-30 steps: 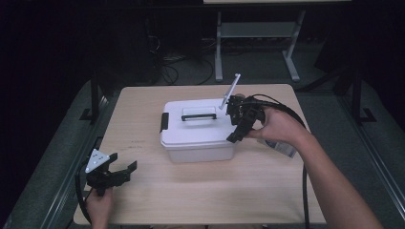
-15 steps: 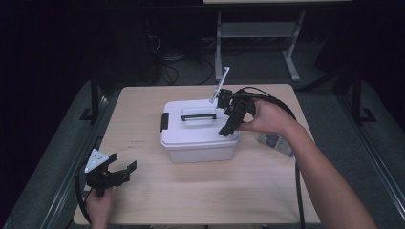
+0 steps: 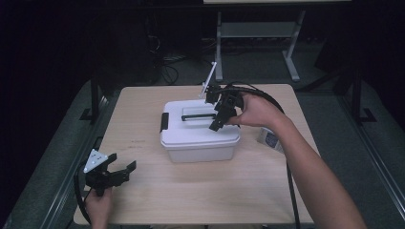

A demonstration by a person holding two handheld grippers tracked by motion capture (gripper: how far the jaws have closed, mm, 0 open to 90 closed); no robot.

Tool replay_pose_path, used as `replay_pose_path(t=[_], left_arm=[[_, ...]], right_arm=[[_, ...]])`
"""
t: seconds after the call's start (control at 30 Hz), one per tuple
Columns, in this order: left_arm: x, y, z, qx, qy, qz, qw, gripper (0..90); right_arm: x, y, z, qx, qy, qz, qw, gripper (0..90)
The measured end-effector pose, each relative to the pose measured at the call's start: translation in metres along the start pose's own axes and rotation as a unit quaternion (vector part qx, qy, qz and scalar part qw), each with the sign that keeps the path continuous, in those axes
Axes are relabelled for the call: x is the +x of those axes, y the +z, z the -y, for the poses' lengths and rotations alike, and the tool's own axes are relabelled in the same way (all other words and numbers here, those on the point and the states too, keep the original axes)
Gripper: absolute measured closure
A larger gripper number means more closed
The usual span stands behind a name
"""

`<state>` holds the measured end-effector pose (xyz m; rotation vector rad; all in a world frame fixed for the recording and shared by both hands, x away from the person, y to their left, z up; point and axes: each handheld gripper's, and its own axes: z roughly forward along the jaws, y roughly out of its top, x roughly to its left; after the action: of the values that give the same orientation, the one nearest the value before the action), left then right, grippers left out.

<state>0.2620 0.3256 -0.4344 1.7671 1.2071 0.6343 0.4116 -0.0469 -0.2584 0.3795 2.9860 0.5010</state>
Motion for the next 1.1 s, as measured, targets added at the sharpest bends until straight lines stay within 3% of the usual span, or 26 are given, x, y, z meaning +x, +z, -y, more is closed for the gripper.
replay_pose_path(t=[0.47, 1.1], left_arm=[[0.0, 0.0, 0.0, 0.0, -0.002, 0.003, 1.0, 14.9], [0.001, 0.0, 0.001, -0.004, -0.008, 0.005, 1.0, 14.9]], right_arm=[[-0.007, 0.011, -0.018, -0.001, -0.012, -0.002, 0.9999, 33.6], [-0.014, 0.024, -0.033, 0.008, -0.028, 0.0, 0.9996, 55.3]])
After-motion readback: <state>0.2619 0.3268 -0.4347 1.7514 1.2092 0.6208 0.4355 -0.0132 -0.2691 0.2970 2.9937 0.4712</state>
